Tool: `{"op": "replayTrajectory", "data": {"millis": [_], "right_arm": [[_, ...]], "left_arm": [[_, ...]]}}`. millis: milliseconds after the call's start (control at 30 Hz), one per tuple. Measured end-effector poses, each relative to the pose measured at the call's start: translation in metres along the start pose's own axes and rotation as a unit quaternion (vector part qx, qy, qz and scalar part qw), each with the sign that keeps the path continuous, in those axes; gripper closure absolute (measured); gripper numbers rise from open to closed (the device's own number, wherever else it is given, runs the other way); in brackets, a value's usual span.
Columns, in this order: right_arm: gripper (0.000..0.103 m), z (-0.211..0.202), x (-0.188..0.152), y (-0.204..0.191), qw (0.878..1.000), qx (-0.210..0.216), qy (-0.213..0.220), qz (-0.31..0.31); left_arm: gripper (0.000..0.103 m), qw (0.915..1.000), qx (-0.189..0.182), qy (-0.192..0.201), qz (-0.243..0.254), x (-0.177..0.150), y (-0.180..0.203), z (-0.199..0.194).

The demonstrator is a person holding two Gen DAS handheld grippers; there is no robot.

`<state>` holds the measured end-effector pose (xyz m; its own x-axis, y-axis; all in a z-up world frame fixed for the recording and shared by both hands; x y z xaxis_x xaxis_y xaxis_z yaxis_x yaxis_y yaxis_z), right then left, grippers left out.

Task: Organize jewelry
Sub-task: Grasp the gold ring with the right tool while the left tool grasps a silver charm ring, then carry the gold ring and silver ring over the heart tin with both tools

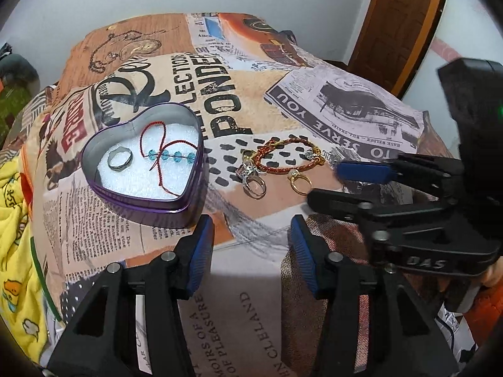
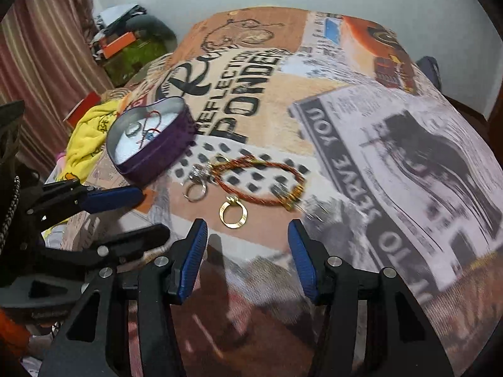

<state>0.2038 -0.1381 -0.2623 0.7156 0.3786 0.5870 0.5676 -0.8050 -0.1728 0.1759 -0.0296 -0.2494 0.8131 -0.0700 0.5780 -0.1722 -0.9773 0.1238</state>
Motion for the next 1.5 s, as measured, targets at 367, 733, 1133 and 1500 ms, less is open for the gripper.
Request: {"op": "replayTrajectory", "data": {"millis": [367,733,1133,1500], "right_arm": [[0.086,0.015,0.006,-0.005,1.0,0.005,0.002,-0.026],[0.086,-0.014,0.001,0.027,0.999,0.004,0.024,0.033],[0.085,-0.034,0.011,0.015,0.999,0.009,0.049,0.022],[0.085,-0.056,0.032,-0.003,0.996,0.007,0.091,0.012]], "left_arm": [[0.064,1.0,0.004,0.002,0.002,0.008,-0.003,0.011],[0.074,0.9995,0.015,-0.007,0.026,0.022,0.007,0.03],[0.084,0.9987,0.032,-0.002,0.04,0.02,0.013,0.025],[0.103,0.9985,0.03,0.041,0.02,0.021,-0.004,-0.024]]}}
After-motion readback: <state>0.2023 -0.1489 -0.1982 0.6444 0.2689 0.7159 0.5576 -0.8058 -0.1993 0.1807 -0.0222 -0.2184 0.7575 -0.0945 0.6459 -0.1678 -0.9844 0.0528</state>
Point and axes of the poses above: each gripper's, at about its wrist camera, not at the fingertips, and z roughly the way its jaws point, y to its right, x to its top, the point moved 5 cm from there along z, roughly the way its jaws point
